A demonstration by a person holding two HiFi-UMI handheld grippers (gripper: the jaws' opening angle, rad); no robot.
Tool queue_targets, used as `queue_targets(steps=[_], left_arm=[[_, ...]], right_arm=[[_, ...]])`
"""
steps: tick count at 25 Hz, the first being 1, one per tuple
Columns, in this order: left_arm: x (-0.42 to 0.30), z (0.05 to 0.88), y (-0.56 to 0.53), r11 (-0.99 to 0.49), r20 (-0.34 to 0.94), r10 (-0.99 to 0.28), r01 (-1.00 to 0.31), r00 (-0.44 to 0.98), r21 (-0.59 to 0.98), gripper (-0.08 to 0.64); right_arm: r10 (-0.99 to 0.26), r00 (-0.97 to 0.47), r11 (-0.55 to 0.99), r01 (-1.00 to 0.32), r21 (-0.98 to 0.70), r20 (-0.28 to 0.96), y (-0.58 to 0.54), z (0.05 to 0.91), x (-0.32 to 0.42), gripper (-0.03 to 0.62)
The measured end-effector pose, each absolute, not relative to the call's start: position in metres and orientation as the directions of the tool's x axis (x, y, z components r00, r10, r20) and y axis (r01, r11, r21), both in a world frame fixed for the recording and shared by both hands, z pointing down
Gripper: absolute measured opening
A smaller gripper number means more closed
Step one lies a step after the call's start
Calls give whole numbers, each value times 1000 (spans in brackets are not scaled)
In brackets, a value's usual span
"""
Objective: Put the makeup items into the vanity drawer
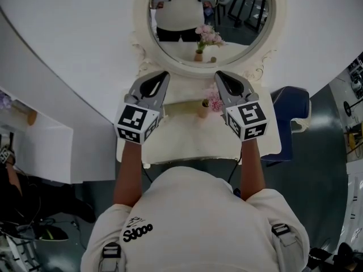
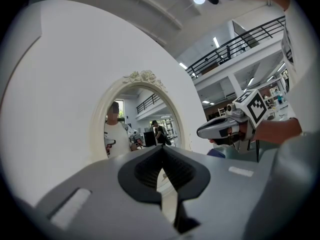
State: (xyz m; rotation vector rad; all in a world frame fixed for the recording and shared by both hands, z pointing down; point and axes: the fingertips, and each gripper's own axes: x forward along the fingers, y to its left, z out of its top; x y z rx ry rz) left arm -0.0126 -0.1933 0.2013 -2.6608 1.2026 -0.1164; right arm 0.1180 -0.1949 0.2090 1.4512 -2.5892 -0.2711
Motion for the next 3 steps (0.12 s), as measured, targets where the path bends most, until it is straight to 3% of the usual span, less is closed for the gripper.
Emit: queue_targets(steps=[3], left_arm=[[-13, 202, -191, -641, -19, -750, -733, 661, -228, 17]], right_arm=[[-854, -518, 515, -825, 235, 50, -192, 209, 117, 2]])
